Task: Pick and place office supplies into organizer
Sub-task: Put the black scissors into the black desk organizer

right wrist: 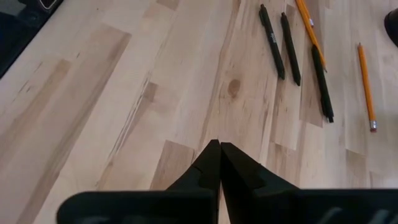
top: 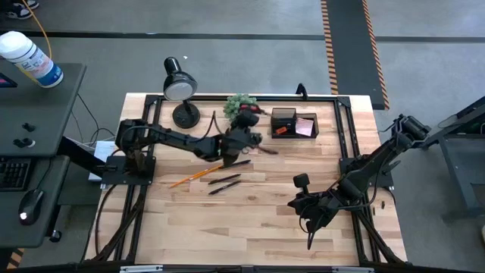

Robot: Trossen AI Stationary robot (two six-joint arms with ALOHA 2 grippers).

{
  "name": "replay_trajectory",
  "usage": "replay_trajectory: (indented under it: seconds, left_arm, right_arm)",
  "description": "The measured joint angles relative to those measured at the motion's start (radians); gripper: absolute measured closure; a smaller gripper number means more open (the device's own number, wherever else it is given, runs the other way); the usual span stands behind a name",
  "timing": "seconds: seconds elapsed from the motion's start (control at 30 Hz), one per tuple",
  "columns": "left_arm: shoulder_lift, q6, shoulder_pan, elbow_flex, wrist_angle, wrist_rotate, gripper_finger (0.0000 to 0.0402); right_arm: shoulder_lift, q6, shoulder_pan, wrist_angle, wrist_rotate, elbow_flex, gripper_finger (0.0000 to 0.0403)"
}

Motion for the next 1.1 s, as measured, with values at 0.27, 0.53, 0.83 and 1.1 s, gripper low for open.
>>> replay_trajectory:
  seconds: [0.27, 0.53, 0.83, 1.1]
  left_arm:
    - [0.106, 0.001, 0.034, 0.238, -0.234, -0.039, 0.0349]
    - [0.177, 0.022, 0.069, 0.355, -0.337, 0.005, 0.0349]
    - [0.177, -0.088, 0.14, 0.356, -0.439, 0.022, 0.0349]
    - [0.177, -0.195, 0.143, 0.356, -0.489, 0.141, 0.0349]
  right_arm:
    - [0.0, 0.0, 0.0, 0.0, -0.001, 0.0, 0.0401]
    - [0.0, 0.0, 0.0, 0.0, -0.019, 0.0, 0.0401]
    - [0.0, -0.024, 0.0, 0.0, -0.023, 0.0, 0.0397]
    - [0.0, -0.026, 0.0, 0.004, -0.021, 0.0, 0.0401]
